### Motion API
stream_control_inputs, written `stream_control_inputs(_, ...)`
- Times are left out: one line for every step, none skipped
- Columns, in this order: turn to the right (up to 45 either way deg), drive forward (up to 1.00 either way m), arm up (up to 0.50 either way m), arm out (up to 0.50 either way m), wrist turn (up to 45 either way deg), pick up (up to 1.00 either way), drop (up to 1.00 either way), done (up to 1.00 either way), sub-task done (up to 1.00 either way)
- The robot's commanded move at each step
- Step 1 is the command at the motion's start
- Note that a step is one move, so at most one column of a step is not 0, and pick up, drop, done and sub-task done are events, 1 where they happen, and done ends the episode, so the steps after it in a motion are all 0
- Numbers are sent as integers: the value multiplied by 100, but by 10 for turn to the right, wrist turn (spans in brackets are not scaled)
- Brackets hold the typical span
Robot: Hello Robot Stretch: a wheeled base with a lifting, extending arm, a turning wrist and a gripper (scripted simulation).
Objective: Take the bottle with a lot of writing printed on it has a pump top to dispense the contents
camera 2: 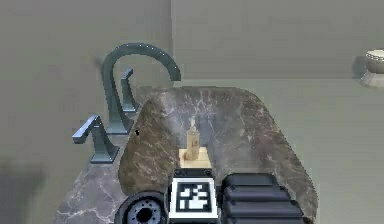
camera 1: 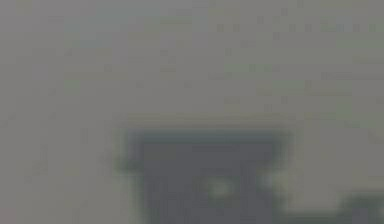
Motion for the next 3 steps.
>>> stream_control_inputs(0,0,0,22,0,0,0,0,0)
stream_control_inputs(0,0,0,0,450,0,0,0,0)
stream_control_inputs(0,0,0,0,450,0,0,0,0)
